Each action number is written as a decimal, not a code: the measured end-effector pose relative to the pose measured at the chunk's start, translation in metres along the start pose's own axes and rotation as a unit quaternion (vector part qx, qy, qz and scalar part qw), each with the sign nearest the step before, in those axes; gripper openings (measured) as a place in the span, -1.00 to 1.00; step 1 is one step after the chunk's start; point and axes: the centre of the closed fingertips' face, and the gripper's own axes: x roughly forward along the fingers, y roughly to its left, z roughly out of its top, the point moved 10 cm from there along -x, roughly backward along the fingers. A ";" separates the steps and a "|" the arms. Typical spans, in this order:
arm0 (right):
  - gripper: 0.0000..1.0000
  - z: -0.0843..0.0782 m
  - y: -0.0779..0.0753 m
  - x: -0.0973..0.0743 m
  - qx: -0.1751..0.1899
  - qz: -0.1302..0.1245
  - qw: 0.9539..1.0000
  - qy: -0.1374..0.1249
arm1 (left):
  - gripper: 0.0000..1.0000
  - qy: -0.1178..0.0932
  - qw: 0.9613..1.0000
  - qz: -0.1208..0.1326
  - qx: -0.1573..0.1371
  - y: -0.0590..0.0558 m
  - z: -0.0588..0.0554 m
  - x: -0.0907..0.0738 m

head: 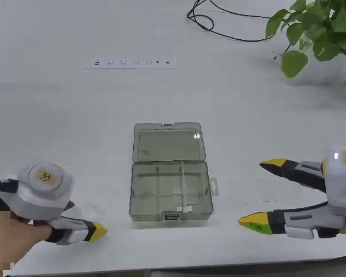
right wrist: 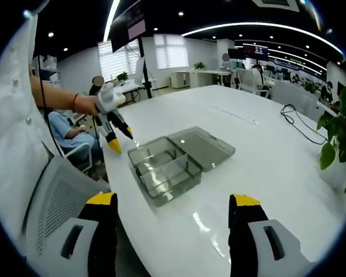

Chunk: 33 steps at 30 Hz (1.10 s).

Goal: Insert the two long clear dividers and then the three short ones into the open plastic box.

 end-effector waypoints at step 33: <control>0.53 0.000 0.009 -0.014 0.014 -0.033 0.998 -0.044 | -0.36 0.074 0.995 0.052 0.039 0.003 0.010 0.010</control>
